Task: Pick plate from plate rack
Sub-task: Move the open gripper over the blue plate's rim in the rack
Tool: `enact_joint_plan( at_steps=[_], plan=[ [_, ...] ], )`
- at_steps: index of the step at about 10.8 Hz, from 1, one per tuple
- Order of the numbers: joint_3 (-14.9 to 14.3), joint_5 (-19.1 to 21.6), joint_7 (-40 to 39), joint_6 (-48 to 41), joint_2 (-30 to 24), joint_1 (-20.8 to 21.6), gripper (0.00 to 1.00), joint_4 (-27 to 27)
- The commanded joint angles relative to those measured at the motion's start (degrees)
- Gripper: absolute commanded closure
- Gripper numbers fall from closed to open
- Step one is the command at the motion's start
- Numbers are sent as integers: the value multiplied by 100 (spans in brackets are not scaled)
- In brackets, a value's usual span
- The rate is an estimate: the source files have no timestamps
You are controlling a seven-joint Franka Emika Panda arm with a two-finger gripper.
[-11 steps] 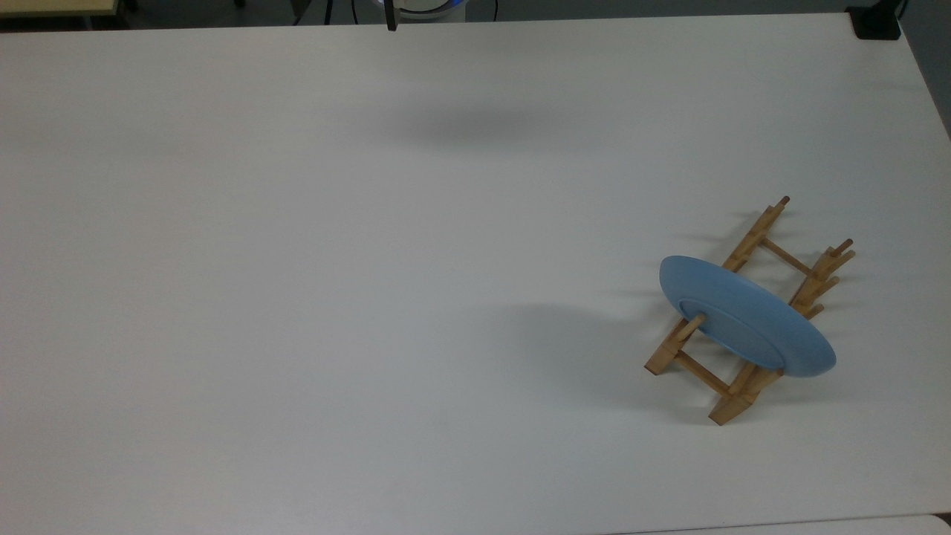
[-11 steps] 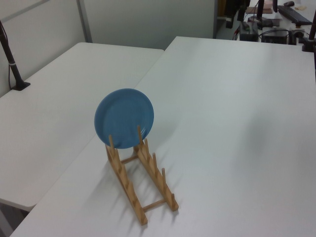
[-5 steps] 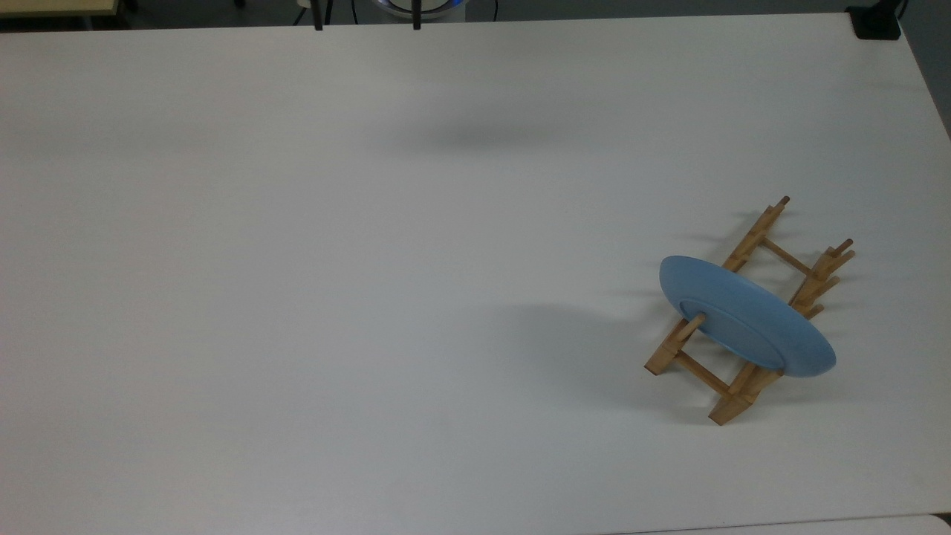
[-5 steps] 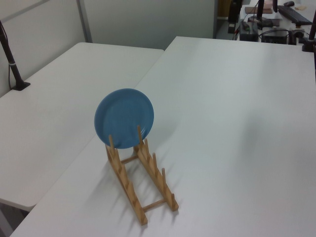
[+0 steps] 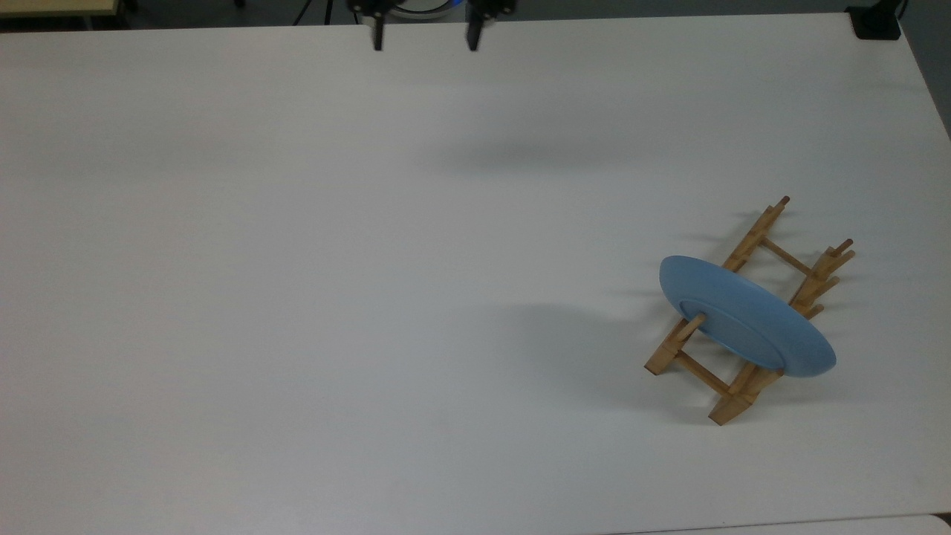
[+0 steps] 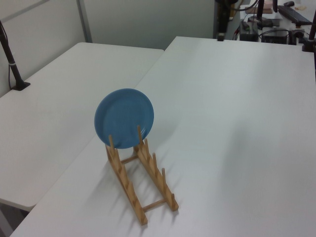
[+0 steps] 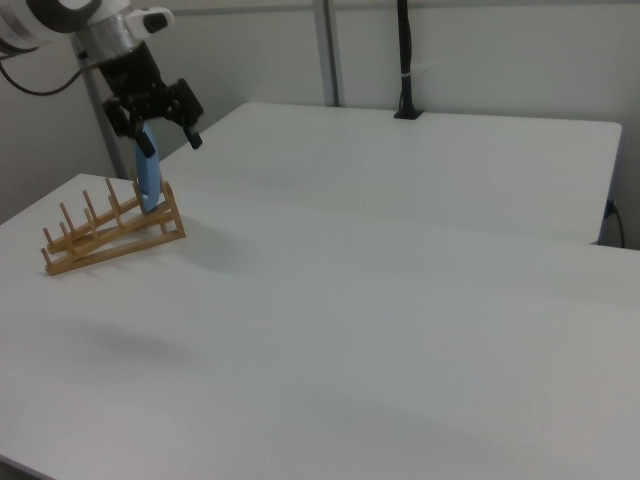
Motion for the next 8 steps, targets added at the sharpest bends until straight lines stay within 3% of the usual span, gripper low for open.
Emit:
enact_joint_plan(
  at_steps=[1, 3, 5, 6, 8],
  plan=[
    [-14, -369, 1564, 1531, 384, 596, 0, 214],
    [-14, -693, 2444, 2535, 857, 860, 0, 214],
    [-14, -1832, 3629, 3152, 1288, 1150, 0, 205],
    [-6, -2125, 4148, 3494, 1525, 1186, 0, 222],
    [21, -2251, 4574, 3918, 1703, 1318, 0, 222]
  ],
)
